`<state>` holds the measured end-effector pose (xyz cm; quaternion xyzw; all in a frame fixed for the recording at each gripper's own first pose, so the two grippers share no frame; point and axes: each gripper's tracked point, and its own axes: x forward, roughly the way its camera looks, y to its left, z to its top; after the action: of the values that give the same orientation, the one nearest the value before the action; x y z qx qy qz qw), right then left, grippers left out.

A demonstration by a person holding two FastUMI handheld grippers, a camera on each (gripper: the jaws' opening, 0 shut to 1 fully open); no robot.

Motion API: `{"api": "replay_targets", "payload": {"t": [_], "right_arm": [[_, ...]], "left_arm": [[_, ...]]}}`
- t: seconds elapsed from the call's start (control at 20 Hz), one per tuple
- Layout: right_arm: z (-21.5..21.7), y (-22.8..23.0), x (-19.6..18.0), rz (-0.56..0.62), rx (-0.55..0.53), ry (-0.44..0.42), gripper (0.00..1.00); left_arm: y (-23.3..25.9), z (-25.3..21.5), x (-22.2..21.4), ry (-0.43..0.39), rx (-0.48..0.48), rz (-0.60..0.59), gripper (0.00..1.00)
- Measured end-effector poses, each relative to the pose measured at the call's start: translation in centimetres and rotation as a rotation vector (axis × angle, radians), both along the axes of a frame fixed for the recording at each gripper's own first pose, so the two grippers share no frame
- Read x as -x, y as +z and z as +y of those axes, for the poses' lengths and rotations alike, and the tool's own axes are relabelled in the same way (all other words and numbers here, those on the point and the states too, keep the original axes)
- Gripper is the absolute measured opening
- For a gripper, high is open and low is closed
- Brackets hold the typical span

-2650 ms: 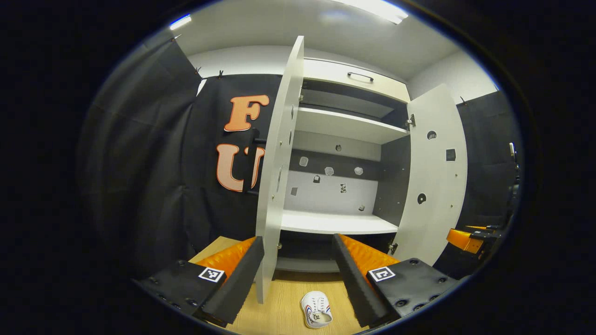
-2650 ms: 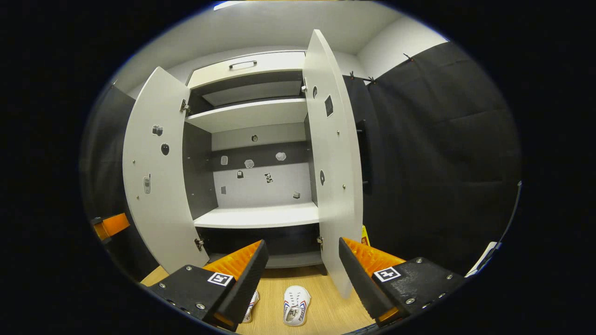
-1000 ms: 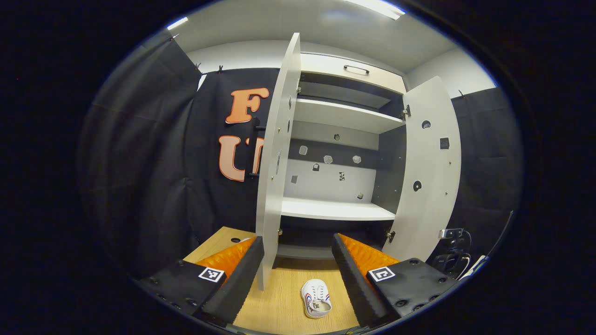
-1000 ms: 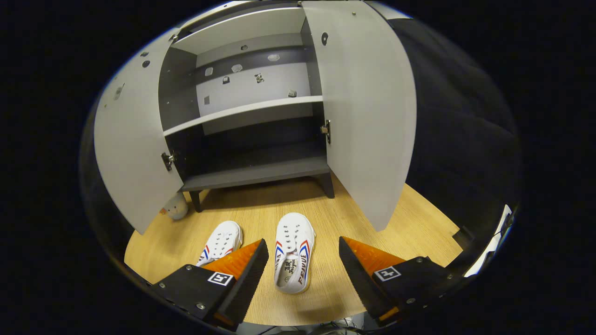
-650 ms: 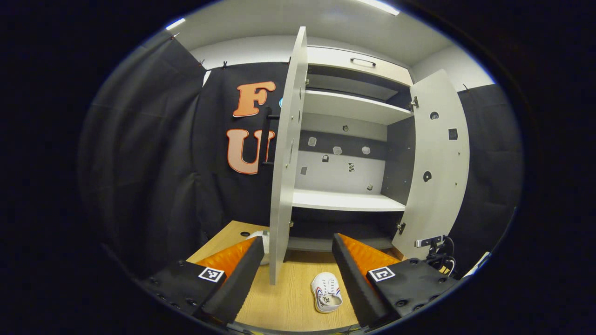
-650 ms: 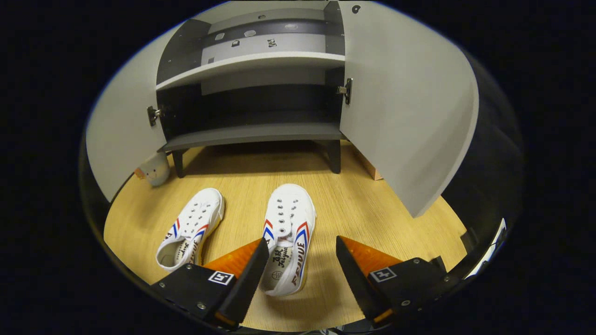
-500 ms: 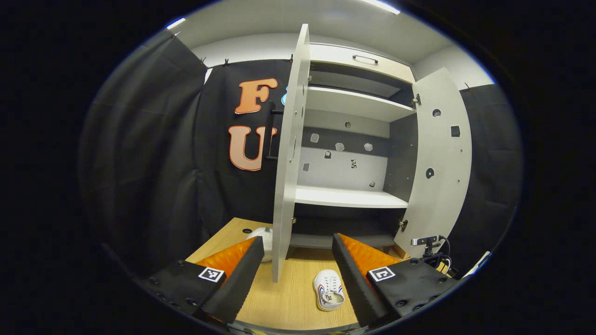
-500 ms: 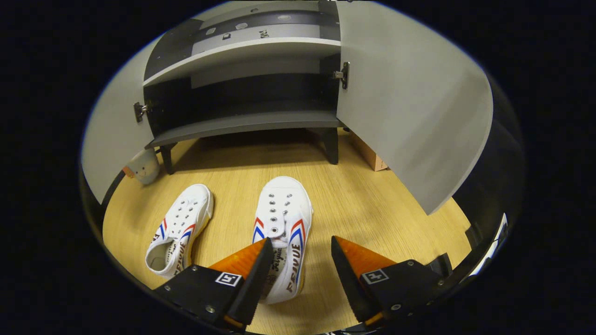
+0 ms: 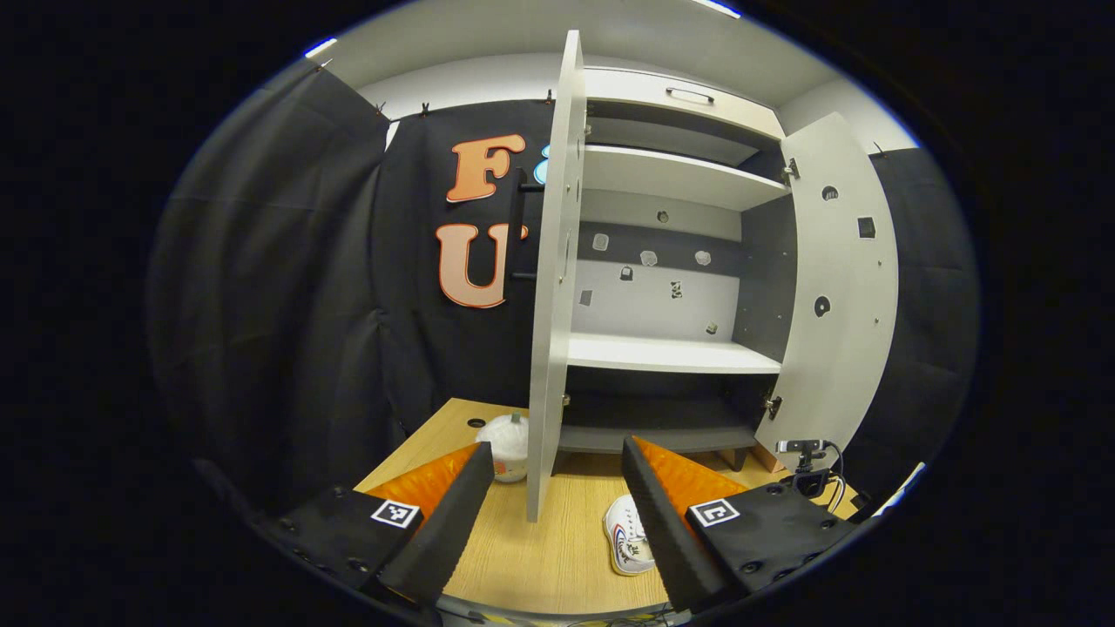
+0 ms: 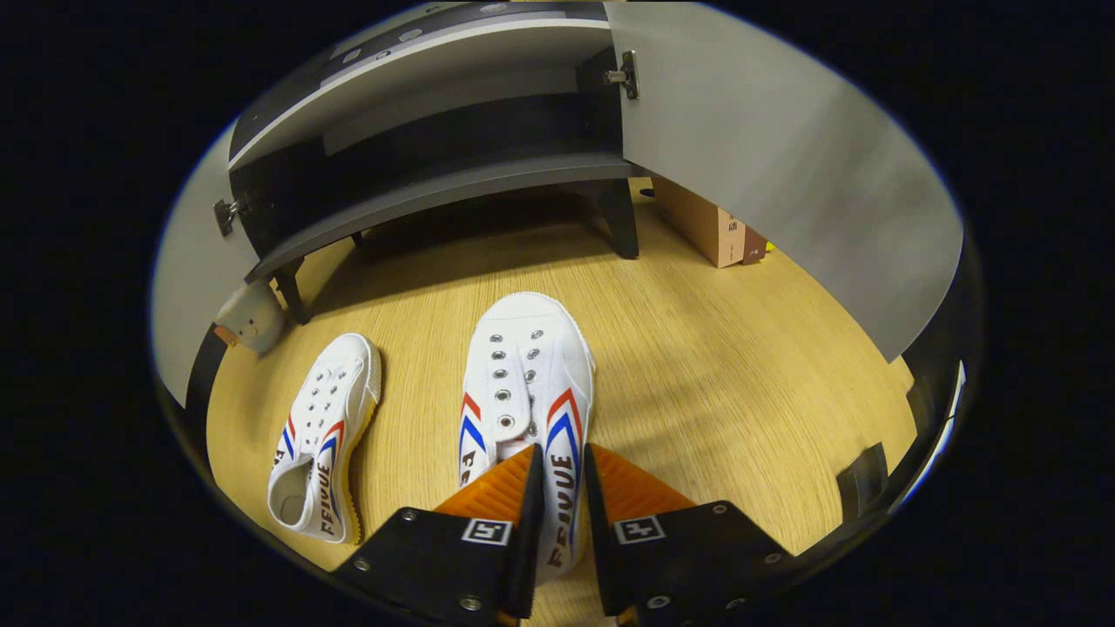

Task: Grab one shoe with the right hand and put it into the shoe cabinet, grab the other shoe with the left hand and put it into the shoe cabinet; then close the right door with the right hand and the left door with the left hand.

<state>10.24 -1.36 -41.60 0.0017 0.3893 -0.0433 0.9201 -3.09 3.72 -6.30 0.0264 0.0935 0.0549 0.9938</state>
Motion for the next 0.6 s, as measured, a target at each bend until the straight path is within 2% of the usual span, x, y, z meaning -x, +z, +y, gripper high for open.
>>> {"api": "replay_targets", "payload": {"t": [0.1, 0.2, 0.35, 0.45, 0.6], "right_arm": [[-0.4, 0.6, 0.1, -0.001, 0.036, 0.007, 0.14], [-0.4, 2.0, 0.0, -0.011, 0.020, -0.002, 0.04], [0.7, 3.5, 0.5, -0.023, -0.028, 0.004, 0.03], [1.5, 5.1, 0.7, -0.046, -0.021, 0.026, 0.03], [2.7, 9.7, 0.7, -0.101, -0.030, 0.063, 0.03]], "left_arm": [[-0.1, 0.1, -0.2, 0.004, -0.001, 0.003, 0.97], [-0.2, 0.1, -0.5, 0.001, -0.003, 0.004, 0.97], [-0.2, 0.0, -1.2, -0.006, -0.008, 0.004, 0.97], [-0.5, -0.2, -1.7, -0.013, -0.003, 0.007, 0.97], [-0.6, -0.7, -2.4, -0.027, 0.004, 0.007, 0.97]]}}
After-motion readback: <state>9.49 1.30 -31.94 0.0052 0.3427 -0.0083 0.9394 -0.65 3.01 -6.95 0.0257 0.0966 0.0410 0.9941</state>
